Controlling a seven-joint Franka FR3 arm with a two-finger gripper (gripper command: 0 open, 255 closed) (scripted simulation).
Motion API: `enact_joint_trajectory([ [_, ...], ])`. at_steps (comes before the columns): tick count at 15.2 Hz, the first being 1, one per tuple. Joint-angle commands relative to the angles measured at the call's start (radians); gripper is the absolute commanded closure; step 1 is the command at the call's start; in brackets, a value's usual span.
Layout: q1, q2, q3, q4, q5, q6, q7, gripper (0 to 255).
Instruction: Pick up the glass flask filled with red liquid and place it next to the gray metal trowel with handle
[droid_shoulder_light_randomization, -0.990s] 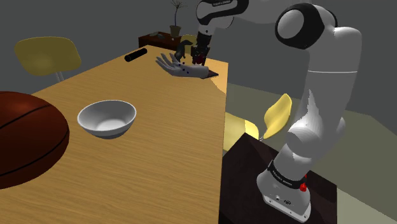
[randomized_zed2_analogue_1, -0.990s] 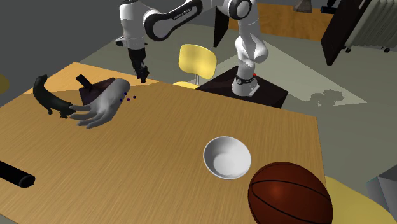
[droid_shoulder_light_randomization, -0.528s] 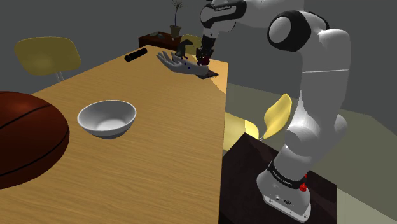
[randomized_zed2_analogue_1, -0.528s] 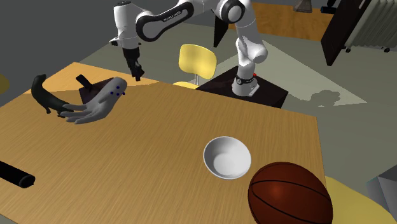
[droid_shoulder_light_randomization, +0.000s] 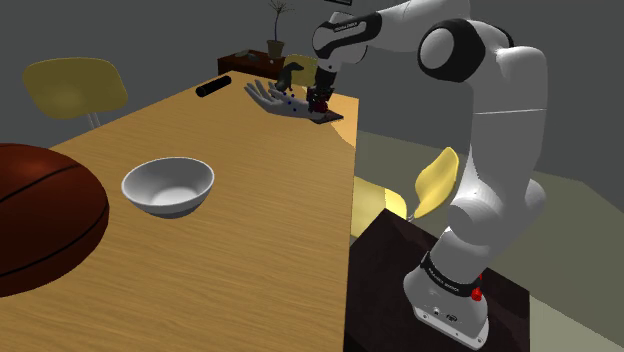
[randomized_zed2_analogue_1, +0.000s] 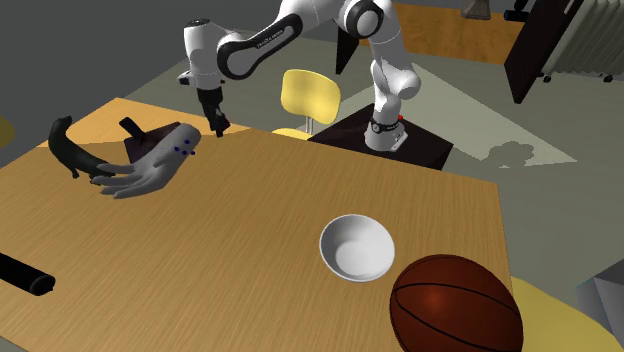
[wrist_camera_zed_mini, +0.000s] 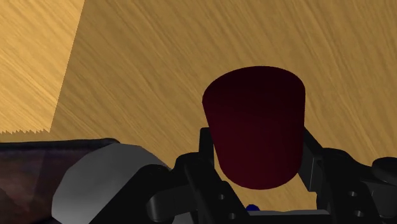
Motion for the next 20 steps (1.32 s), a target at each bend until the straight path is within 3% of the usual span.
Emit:
enact_joint_trajectory([
  [1, -0.001, 0.006, 0.0, -0.016, 0.001, 0.025, -0.002, 255],
  [20, -0.003, 0.093, 0.006, -0.118, 0.015, 0.212, -0.022, 255],
])
